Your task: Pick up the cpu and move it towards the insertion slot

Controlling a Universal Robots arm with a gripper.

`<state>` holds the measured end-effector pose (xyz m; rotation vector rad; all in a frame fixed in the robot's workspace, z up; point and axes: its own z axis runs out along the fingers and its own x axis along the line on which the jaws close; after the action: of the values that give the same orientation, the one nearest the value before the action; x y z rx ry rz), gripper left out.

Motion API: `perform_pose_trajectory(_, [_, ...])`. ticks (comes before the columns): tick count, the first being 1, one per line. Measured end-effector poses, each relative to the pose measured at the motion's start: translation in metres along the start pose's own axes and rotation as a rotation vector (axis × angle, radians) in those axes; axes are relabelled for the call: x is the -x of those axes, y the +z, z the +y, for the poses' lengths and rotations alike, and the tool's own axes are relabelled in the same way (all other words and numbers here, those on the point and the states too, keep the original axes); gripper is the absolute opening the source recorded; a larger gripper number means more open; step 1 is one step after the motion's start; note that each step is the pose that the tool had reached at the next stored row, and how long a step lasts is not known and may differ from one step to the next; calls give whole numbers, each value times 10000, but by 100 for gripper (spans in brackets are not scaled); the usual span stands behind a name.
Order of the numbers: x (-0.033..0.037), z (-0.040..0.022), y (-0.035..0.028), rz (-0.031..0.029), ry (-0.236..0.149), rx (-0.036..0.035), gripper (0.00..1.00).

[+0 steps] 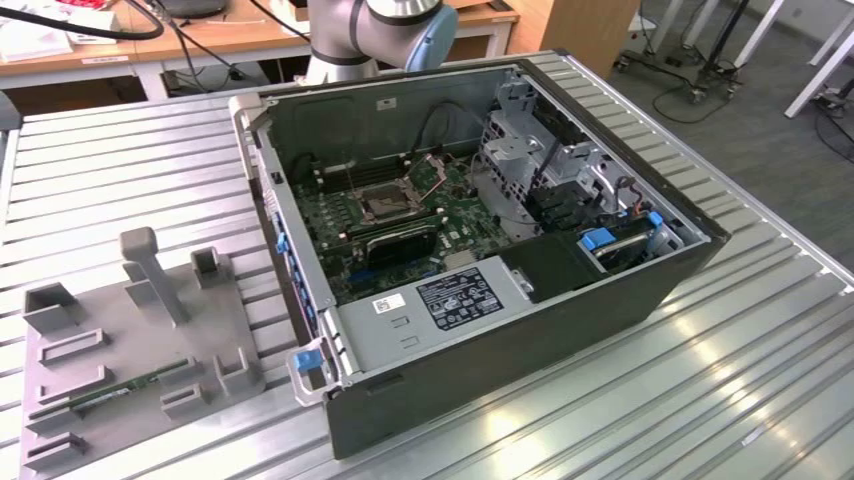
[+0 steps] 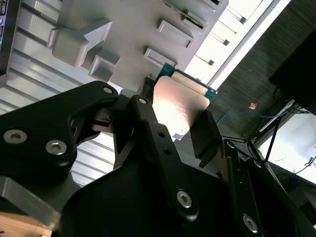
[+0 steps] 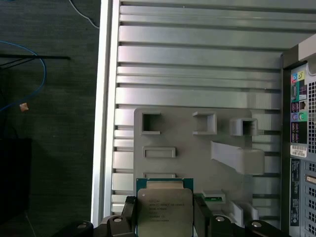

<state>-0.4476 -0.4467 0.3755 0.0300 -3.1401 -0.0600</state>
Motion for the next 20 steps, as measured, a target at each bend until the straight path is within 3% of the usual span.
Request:
perform_pose_trajectory(7, [8,0,0,0,0,0,54])
perform_pose_trajectory(20, [106,-2,-1,1,1,-1,54])
